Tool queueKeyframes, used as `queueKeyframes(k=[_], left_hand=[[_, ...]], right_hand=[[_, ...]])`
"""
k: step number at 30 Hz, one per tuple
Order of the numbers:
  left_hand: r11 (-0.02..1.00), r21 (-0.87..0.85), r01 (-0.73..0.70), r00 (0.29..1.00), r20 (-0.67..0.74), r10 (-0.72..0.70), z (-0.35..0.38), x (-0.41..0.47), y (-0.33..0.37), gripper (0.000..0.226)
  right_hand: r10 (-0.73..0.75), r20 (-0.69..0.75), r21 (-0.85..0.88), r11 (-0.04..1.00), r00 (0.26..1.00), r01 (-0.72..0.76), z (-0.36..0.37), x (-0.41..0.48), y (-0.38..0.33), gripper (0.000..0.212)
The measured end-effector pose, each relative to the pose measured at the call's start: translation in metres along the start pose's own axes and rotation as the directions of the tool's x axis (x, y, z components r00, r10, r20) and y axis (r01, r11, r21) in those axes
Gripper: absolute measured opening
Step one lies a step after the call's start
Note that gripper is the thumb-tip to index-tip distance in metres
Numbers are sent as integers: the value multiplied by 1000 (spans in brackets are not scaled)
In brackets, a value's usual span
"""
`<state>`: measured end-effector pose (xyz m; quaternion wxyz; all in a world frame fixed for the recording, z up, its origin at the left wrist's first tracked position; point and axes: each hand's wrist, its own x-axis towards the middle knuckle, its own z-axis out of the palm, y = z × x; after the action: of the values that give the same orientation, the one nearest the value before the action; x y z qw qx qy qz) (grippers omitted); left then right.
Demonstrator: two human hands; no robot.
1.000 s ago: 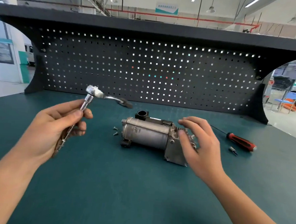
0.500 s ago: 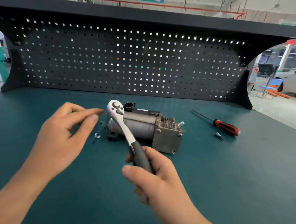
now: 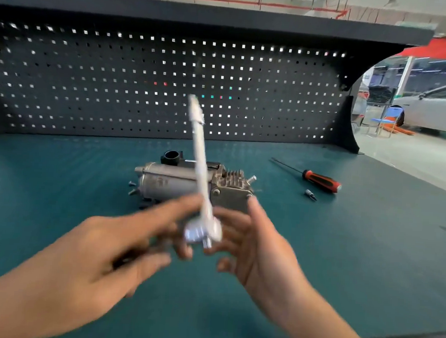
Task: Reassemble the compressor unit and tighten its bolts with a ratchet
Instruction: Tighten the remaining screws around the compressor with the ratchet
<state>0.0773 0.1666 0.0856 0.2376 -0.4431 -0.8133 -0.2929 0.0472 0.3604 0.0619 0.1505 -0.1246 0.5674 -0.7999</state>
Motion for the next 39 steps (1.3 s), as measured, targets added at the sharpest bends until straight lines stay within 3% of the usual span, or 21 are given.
queueKeyframes(k=[2, 4, 7, 10, 13, 15, 16, 18, 19, 21, 22, 23, 25, 27, 39], left_hand=[[936, 305, -177, 965, 241, 104, 1, 3, 4, 41], [879, 394, -269, 912, 397, 101, 12, 7, 6, 42], [854, 445, -269, 890, 454, 43, 27, 12, 3, 38], [832, 522, -189, 961, 273, 48, 28, 15, -7, 31], [793, 605, 73, 997, -53, -52, 26, 6, -19, 69], [819, 468, 332, 928, -316, -196, 33, 0, -15, 97], [864, 296, 408, 865, -429, -262, 41, -2, -10, 106], [897, -292, 332, 713, -544, -441, 61, 1, 4, 110], [778, -595, 200, 660, -505, -556, 70, 5, 11, 111], [366, -931, 15, 625, -277, -730, 84, 10, 18, 107], [215, -975, -48, 618, -198, -761, 88, 13, 19, 101], [128, -988, -91, 608, -157, -778, 89, 17, 18, 85], [51, -986, -159, 592, -137, -794, 90, 24, 17, 49], [26, -983, -183, 579, -129, -805, 92, 29, 17, 39], [0, -981, -194, 527, -104, -844, 101, 32, 19, 45]], right_hand=[[20, -77, 157, 988, 997, -7, -8, 6, -7, 56], [43, -128, 309, 951, 991, -1, -7, 5, -5, 44], [162, -280, 549, 836, 946, 19, -8, 6, 4, 35], [263, -332, 666, 746, 906, 27, -12, 15, 5, 34], [297, -280, 721, 693, 913, -4, -14, 21, 8, 37], [311, -219, 756, 653, 925, -40, -13, 24, 7, 38], [314, -190, 761, 645, 930, -62, -12, 26, 7, 38], [305, -136, 754, 649, 943, -101, -11, 31, 7, 37], [302, -124, 749, 654, 945, -111, -9, 32, 7, 37], [297, -139, 739, 666, 945, -101, -8, 34, 7, 34], [291, -157, 730, 677, 944, -88, -8, 35, 7, 31], [286, -169, 719, 690, 943, -80, -8, 35, 7, 27], [290, -180, 699, 710, 940, -85, -11, 36, 6, 22], [302, -181, 680, 726, 936, -103, -16, 37, 7, 21], [305, -255, 592, 800, 917, -101, -23, 41, 9, 24]])
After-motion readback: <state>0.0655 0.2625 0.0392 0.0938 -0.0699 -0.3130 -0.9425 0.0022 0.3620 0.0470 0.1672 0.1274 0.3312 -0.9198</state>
